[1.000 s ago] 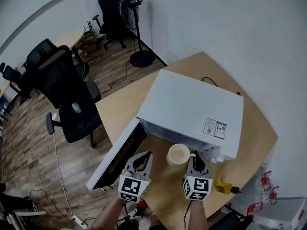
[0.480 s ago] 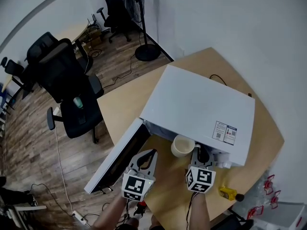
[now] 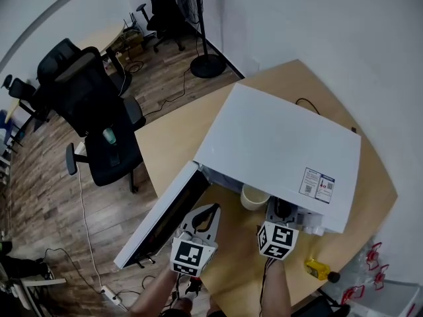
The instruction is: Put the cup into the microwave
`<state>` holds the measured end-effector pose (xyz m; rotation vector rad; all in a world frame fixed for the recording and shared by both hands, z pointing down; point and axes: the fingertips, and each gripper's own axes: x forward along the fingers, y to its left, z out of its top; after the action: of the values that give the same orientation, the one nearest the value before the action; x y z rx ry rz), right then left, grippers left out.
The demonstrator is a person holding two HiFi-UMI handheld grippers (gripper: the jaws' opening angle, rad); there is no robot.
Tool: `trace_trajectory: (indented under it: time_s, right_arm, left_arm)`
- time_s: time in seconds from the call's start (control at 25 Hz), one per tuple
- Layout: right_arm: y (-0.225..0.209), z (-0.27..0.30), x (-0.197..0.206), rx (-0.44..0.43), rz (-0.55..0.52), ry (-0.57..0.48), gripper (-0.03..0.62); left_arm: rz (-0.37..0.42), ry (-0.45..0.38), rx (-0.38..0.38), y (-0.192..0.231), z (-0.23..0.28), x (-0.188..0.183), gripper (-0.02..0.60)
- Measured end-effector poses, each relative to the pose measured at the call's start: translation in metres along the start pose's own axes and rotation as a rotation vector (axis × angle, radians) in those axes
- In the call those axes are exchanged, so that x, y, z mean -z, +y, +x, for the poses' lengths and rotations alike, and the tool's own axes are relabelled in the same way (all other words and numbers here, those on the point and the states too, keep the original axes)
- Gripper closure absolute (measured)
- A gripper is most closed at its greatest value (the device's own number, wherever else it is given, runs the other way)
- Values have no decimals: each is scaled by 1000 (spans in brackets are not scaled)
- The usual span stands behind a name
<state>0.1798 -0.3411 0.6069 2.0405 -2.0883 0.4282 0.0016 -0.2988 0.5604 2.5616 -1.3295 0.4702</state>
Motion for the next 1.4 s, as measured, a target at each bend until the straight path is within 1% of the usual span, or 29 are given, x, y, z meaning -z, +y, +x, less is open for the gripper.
trace_trajectory:
  time_s: [0.36, 0.84, 1.08, 1.4]
  right_arm:
    - [-4, 15, -1, 16, 34, 2, 551]
    - [-7, 31, -2, 49, 39, -9, 548]
    - [-8, 28, 0, 64, 60, -9, 545]
    - [-3, 22, 6, 64, 42, 5, 543]
  left_arm:
    - [-14, 16, -7, 3, 6, 6, 558]
    - [-19, 25, -17, 10, 10, 9, 558]
    - [-20, 30, -16, 9, 7, 11, 558]
    - [-20, 33, -6, 6, 4, 14, 558]
